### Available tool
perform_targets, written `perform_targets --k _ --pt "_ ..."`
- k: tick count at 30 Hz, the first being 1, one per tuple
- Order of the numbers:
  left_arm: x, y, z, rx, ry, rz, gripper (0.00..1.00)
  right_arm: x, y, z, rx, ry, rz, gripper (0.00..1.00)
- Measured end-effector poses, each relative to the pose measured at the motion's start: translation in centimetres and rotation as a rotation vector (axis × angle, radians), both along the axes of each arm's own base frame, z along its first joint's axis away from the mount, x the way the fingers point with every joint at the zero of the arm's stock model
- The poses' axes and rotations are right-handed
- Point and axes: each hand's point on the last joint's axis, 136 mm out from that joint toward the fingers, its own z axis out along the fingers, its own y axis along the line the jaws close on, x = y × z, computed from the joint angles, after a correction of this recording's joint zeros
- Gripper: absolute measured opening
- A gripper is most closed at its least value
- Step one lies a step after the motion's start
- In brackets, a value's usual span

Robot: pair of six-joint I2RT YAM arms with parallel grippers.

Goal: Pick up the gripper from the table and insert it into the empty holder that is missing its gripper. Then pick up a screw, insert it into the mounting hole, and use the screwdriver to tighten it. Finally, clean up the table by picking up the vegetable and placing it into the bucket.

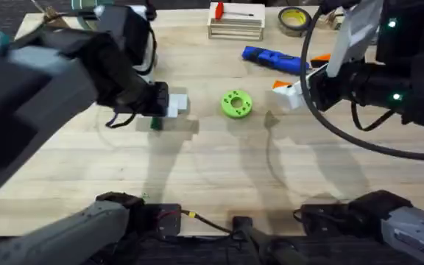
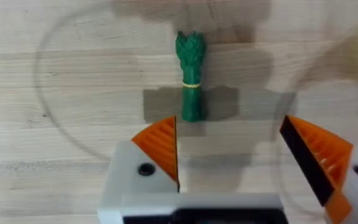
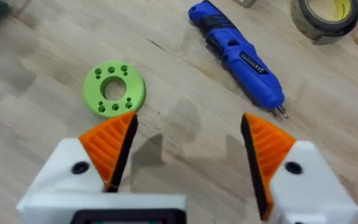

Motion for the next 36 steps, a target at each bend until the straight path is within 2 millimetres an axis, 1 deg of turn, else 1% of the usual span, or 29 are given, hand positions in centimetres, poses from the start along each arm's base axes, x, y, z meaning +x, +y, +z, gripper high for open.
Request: perform_targets --k 4,8,13,17,20,24,29,30,31,32,33,34,35,36 --pt "0.9 -0.1 -2.5 0.013 0.066 0.016 0.993 0.0 0.0 0.0 0.000 0.000 0.000 0.989" --pt "1.5 -0.2 -4.2 0.021 0.097 0.022 0.993 0.0 0.0 -0.1 -0.001 0.002 0.000 0.989" --pt "2.6 0.0 -4.7 0.020 0.079 0.035 0.993 -0.1 0.0 -0.1 -0.001 0.003 0.000 0.990" --pt "3.1 1.0 -4.9 0.016 0.066 0.076 0.993 -0.1 0.0 -0.1 -0.001 0.003 0.000 0.989" --pt "3.7 1.7 -5.5 0.005 0.043 0.121 0.993 -0.1 0.0 -0.1 -0.001 0.004 0.000 0.989" --pt "2.7 1.9 -7.1 0.003 0.092 0.140 0.993 -0.1 0.0 -0.1 -0.001 0.003 0.000 0.989" --pt "2.8 1.8 -7.1 0.001 0.086 0.134 0.993 -0.1 0.0 -0.1 -0.001 0.004 0.000 0.989" --pt "2.8 1.8 -7.1 0.000 0.087 0.134 0.969 -0.1 0.0 -0.1 -0.001 0.004 0.000 0.989" --pt "2.8 1.8 -7.1 -0.001 0.087 0.134 0.922 -0.1 0.0 -0.1 -0.001 0.004 0.000 0.989" --pt "2.8 1.7 -7.1 -0.005 0.087 0.133 0.862 -0.1 0.0 -0.1 -0.001 0.003 0.000 0.989" --pt "2.8 1.6 -7.1 -0.006 0.088 0.130 0.781 -0.1 0.0 -0.1 -0.001 0.004 0.000 0.989" --pt "2.8 1.6 -7.1 -0.006 0.089 0.129 0.675 -0.1 0.0 -0.1 -0.001 0.004 0.000 0.989" --pt "2.7 1.6 -7.1 -0.007 0.092 0.131 0.546 -0.1 0.0 -0.1 -0.001 0.003 0.000 0.989" --pt "2.7 1.6 -7.1 -0.006 0.095 0.131 0.383 -0.1 0.0 -0.1 -0.001 0.003 0.000 0.989"
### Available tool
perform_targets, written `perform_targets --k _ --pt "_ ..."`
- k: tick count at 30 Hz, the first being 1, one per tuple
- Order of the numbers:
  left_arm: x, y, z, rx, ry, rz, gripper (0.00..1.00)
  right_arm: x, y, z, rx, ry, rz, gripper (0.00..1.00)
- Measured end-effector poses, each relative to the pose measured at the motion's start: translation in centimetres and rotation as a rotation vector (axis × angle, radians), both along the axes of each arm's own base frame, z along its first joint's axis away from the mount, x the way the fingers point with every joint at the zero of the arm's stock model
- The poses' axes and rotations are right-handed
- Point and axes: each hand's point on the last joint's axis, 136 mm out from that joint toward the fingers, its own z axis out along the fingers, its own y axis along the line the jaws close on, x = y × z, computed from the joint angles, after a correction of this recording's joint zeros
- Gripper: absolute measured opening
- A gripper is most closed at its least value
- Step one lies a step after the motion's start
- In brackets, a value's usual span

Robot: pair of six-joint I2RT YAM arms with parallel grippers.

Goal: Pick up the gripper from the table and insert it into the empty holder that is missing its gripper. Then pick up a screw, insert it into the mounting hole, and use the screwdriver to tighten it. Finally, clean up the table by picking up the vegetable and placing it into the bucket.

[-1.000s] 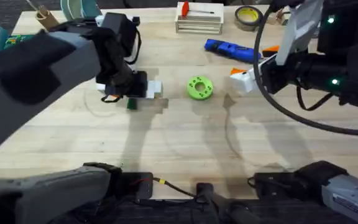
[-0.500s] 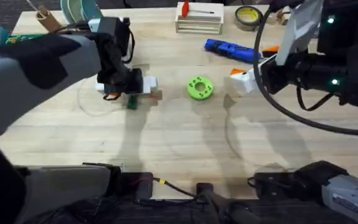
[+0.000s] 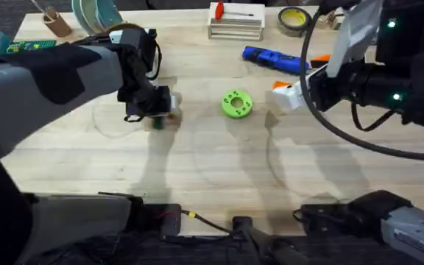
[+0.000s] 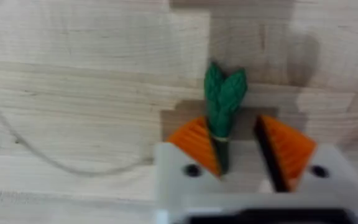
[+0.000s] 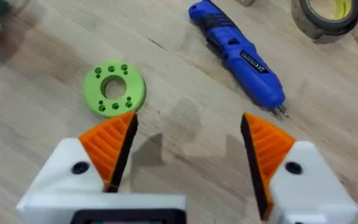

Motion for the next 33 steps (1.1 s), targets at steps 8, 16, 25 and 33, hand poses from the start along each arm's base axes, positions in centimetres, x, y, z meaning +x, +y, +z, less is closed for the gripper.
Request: perform_targets --k 8,16,25,33 --pt "-1.1 0.5 1.6 0.027 0.063 -0.001 0.014 0.0 0.0 0.0 0.000 0.000 0.000 0.989" --pt "6.2 1.2 14.8 0.077 -0.345 -0.002 0.010 0.0 0.0 0.0 0.000 0.000 0.000 0.989" --pt "11.5 3.0 24.5 0.147 -0.760 0.079 0.008 0.0 0.0 0.0 0.000 0.000 0.000 0.989" --pt "14.3 6.5 18.9 0.205 -0.635 0.155 0.008 0.0 0.0 0.0 0.000 0.000 0.000 0.988"
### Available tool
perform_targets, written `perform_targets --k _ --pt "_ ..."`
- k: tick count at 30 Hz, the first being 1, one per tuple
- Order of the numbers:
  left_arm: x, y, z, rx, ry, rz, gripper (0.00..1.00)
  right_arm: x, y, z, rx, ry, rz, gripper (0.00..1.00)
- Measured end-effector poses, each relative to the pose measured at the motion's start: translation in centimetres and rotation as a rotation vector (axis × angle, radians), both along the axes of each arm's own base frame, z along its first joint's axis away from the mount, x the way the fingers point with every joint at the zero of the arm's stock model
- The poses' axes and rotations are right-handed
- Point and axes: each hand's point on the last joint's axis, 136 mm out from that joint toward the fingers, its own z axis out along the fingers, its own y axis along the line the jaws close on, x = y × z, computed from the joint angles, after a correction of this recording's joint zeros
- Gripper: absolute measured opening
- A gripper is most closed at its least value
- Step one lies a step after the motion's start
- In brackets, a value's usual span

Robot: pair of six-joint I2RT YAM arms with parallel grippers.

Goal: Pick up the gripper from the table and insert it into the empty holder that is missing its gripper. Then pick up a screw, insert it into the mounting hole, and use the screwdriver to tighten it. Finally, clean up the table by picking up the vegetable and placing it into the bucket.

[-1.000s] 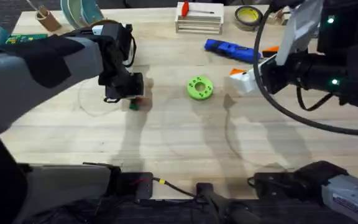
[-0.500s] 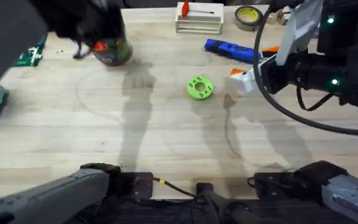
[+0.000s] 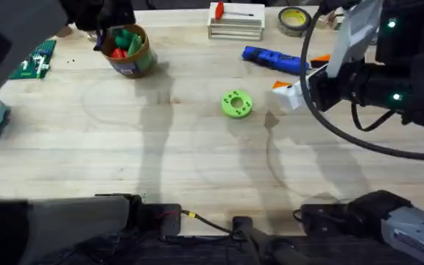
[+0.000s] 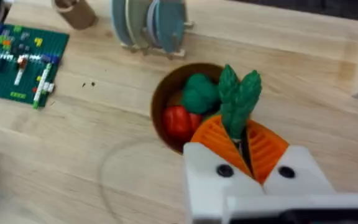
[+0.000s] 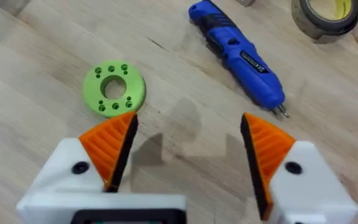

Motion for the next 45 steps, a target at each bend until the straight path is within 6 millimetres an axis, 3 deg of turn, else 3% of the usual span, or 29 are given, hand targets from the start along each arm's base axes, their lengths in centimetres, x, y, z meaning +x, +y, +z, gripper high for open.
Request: perform_targets --k 7,12,13,18,19,22,25,27,32,36,39,45 --pt "0.9 3.6 -4.5 -0.020 0.087 0.104 0.008 0.0 0.0 0.0 0.000 0.000 0.000 0.989" --pt "1.1 3.6 -4.9 -0.022 0.093 0.103 0.008 0.0 0.0 0.0 0.000 0.000 0.000 0.989" --pt "1.2 3.5 -4.8 -0.021 0.088 0.100 0.059 0.0 0.0 0.0 0.000 0.000 0.000 0.989" --pt "1.0 3.5 -4.9 -0.024 0.097 0.103 0.833 0.0 0.0 0.0 0.000 0.000 0.000 0.989" --pt "0.8 3.5 -5.0 -0.028 0.104 0.107 0.951 0.0 0.0 0.0 0.000 0.000 0.000 0.989" --pt "0.1 3.4 -4.6 -0.027 0.113 0.106 0.991 0.0 0.0 0.0 0.000 0.000 0.000 0.989" --pt "-0.7 3.4 -2.6 -0.027 0.078 0.106 0.992 0.0 0.0 0.0 0.000 0.000 0.000 0.993" --pt "-1.4 3.3 -0.3 -0.027 0.023 0.105 0.993 0.0 0.0 0.0 0.000 0.000 0.000 0.993" --pt "-4.4 2.5 7.9 -0.027 -0.192 0.084 0.993 -0.2 0.2 0.6 0.006 -0.019 0.007 0.993" --pt "-8.5 0.8 13.8 -0.036 -0.347 0.001 0.993 -0.9 0.1 3.2 0.036 -0.105 0.012 0.994" --pt "-11.5 -0.9 15.8 -0.029 -0.386 -0.118 0.993 -1.6 -0.1 5.2 0.059 -0.172 0.013 0.994" --pt "-16.1 -6.0 16.5 -0.070 -0.389 -0.431 0.993 -3.1 -0.6 8.4 0.099 -0.289 0.014 0.994"
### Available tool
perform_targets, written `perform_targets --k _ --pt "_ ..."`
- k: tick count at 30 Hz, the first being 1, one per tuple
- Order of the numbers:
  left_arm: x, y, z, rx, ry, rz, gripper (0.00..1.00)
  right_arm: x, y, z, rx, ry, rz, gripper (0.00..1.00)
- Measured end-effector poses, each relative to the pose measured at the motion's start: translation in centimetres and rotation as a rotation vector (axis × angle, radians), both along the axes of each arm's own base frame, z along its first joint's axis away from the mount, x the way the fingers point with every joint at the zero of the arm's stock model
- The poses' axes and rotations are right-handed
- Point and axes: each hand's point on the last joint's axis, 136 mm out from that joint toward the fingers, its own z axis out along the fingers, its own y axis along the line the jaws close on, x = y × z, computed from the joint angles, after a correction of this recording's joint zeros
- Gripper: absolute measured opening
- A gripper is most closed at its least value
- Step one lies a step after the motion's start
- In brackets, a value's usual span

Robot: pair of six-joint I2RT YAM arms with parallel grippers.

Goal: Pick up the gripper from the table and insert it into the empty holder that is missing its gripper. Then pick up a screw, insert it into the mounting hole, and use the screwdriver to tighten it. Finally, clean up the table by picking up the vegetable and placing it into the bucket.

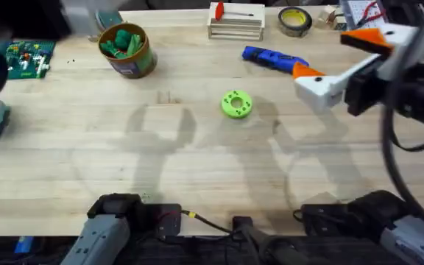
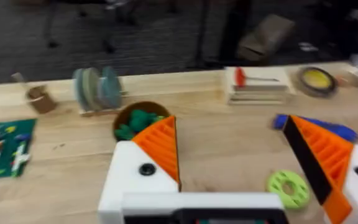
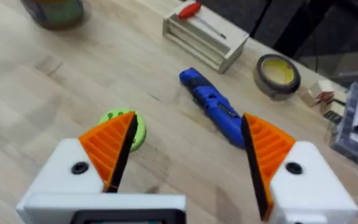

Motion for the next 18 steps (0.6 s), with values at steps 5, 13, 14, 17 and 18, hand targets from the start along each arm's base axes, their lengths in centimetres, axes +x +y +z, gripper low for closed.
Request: perform_targets --k 5,13,14,17,18 --pt "-4.0 -3.2 0.4 -0.026 -0.018 -0.185 0.931 -1.2 -0.4 2.1 0.027 -0.078 0.000 0.993" --pt "-8.0 -5.7 1.1 -0.050 -0.063 -0.337 0.037 -2.0 -0.7 3.3 0.045 -0.126 -0.001 0.992" --pt "-8.3 -5.9 1.3 -0.053 -0.070 -0.353 0.507 -2.2 -0.7 3.5 0.064 -0.124 -0.008 0.994" --pt "-8.4 -6.1 1.1 -0.060 -0.062 -0.362 0.948 -2.2 -0.7 3.5 0.095 -0.110 -0.020 0.994" --pt "-8.4 -6.1 1.1 -0.060 -0.061 -0.364 0.980 -2.2 -0.7 3.5 0.102 -0.106 -0.024 0.994"
